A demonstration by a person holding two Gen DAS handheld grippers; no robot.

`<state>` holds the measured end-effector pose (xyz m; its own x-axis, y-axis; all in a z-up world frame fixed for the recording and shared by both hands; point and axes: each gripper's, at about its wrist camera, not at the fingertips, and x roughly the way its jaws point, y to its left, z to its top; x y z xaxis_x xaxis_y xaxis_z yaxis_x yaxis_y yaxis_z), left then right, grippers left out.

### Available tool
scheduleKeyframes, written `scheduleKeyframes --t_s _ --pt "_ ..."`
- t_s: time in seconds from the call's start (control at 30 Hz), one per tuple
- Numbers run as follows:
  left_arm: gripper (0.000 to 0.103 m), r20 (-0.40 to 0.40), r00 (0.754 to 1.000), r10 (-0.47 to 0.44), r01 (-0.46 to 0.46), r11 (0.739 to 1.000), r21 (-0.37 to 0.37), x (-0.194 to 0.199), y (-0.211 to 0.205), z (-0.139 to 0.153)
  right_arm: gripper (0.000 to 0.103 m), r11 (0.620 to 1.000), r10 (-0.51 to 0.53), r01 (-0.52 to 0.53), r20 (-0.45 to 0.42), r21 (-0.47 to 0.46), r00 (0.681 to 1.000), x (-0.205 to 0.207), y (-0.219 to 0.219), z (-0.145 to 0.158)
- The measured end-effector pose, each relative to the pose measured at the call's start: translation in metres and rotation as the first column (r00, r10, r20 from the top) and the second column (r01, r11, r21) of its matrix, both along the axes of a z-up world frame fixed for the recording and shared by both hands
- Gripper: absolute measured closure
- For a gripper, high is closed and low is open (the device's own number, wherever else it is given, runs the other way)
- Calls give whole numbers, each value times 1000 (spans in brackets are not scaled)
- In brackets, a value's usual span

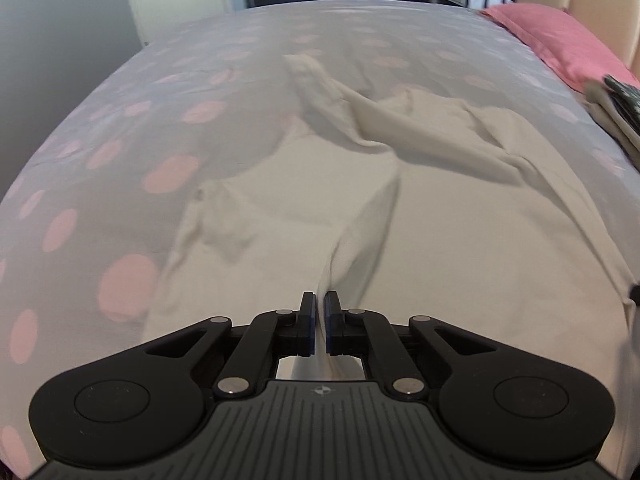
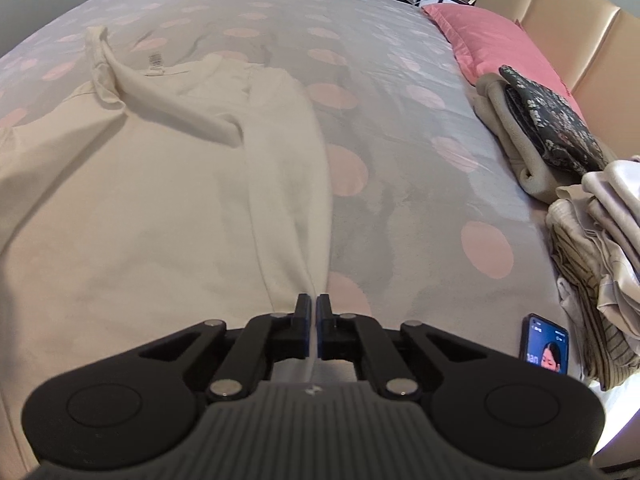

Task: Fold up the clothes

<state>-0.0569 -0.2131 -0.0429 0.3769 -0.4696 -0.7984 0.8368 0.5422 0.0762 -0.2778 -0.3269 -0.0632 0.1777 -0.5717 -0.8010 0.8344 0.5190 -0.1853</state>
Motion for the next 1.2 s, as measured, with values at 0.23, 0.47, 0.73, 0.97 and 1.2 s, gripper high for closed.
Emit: scheduleKeyframes --t_s 0.23,0.47,0.73,0.97,1.2 --pt "101 33 991 132 -129 988 -82 46 10 31 101 996 -89 88 35 17 995 -11 -24 10" --pt "101 117 968 220 -204 969 -136 116 0 84 101 979 -198 193 87 66 976 -23 -76 40" --pt "101 223 926 305 -293 952 -83 206 -12 111 101 967 -231 229 -6 -111 973 -26 -149 76" --pt "101 185 885 427 -431 902 -21 288 -11 104 101 944 -285 262 -93 -201 954 -24 -228 87" --pt "101 203 877 435 -467 871 153 333 -19 54 101 942 -324 290 -226 -170 919 -13 -284 49"
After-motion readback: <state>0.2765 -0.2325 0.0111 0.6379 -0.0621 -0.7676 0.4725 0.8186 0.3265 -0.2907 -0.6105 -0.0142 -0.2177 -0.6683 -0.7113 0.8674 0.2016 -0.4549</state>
